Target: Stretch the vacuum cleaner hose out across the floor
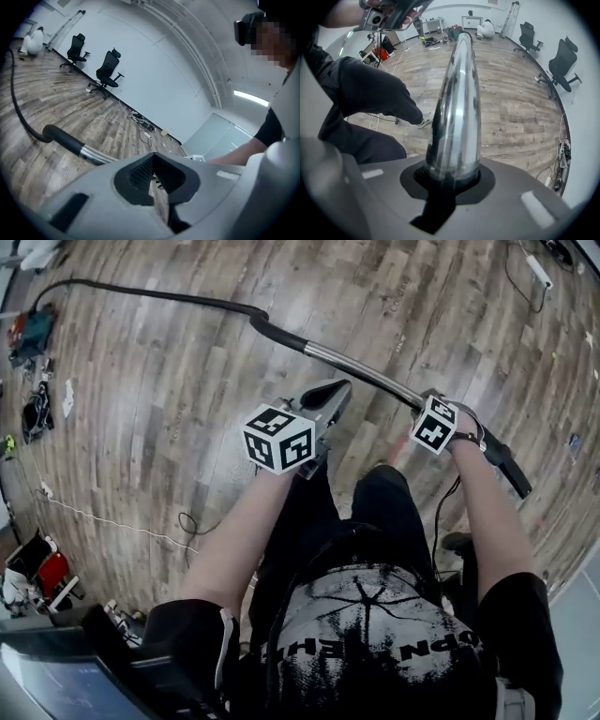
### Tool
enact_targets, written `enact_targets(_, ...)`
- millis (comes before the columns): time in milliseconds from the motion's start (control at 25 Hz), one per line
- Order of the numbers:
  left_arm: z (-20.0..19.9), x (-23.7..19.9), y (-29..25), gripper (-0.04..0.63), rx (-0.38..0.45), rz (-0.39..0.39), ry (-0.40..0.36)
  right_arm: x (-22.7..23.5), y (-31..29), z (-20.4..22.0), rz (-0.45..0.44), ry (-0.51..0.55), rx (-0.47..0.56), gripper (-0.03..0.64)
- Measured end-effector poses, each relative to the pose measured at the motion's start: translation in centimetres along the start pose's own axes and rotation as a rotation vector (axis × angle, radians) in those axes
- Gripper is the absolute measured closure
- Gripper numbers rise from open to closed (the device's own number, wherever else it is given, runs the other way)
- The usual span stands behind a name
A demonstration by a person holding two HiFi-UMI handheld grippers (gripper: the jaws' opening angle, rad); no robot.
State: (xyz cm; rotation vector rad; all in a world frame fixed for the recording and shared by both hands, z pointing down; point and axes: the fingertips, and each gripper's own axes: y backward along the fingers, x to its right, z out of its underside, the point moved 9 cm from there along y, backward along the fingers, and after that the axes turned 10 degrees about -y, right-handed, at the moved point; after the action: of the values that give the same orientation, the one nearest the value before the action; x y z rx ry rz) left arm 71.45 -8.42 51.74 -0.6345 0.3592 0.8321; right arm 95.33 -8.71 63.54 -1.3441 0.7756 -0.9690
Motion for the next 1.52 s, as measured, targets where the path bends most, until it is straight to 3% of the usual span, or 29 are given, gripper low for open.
enact_targets(120,1.6,-0.9,-2.7,0.595,0.021,0.016,-0.088,1.7,-4.8,2.8,-0.002,0.007,0.015,0.536)
enact_targets(280,5.0,-1.6,-5.1,0.595,0.079,0.074,-0.058,2.2,-11.9,7.3,-0.019,0.011,0.004,0.536)
enact_targets(400,5.8,-3.3,-7.4,0.595,0.137,0.125,-0.136,4.6,-17.6,8.6,0.002,-0.001,0.026,0.537)
enact_targets(520,8.3,-5.0,-9.1,0.595,0.140,0.150,-0.213,5.7,-23.9,10.4,0.009,-0.031,0.038,0.538)
enact_targets(720,11.8,-7.5,-11.5,0.595,0.146,0.151,-0.250,8.3,-32.2,14.0,0.050,-0.070,0.072,0.551)
enact_targets(1000,16.4,-7.0,-13.8,0.595,0.138,0.130,-0.254,9.5,-38.8,18.3,0.105,-0.009,0.077,0.560)
enact_targets(1280,19.1,-7.7,-13.8,0.595,0.153,0.072,-0.185,9.0,-44.6,19.8,0.056,-0.049,0.085,0.560)
enact_targets(1520,20.6,-7.4,-13.9,0.595,0.097,0.058,-0.191,8.3,-46.1,20.1,0.050,-0.055,0.078,0.560)
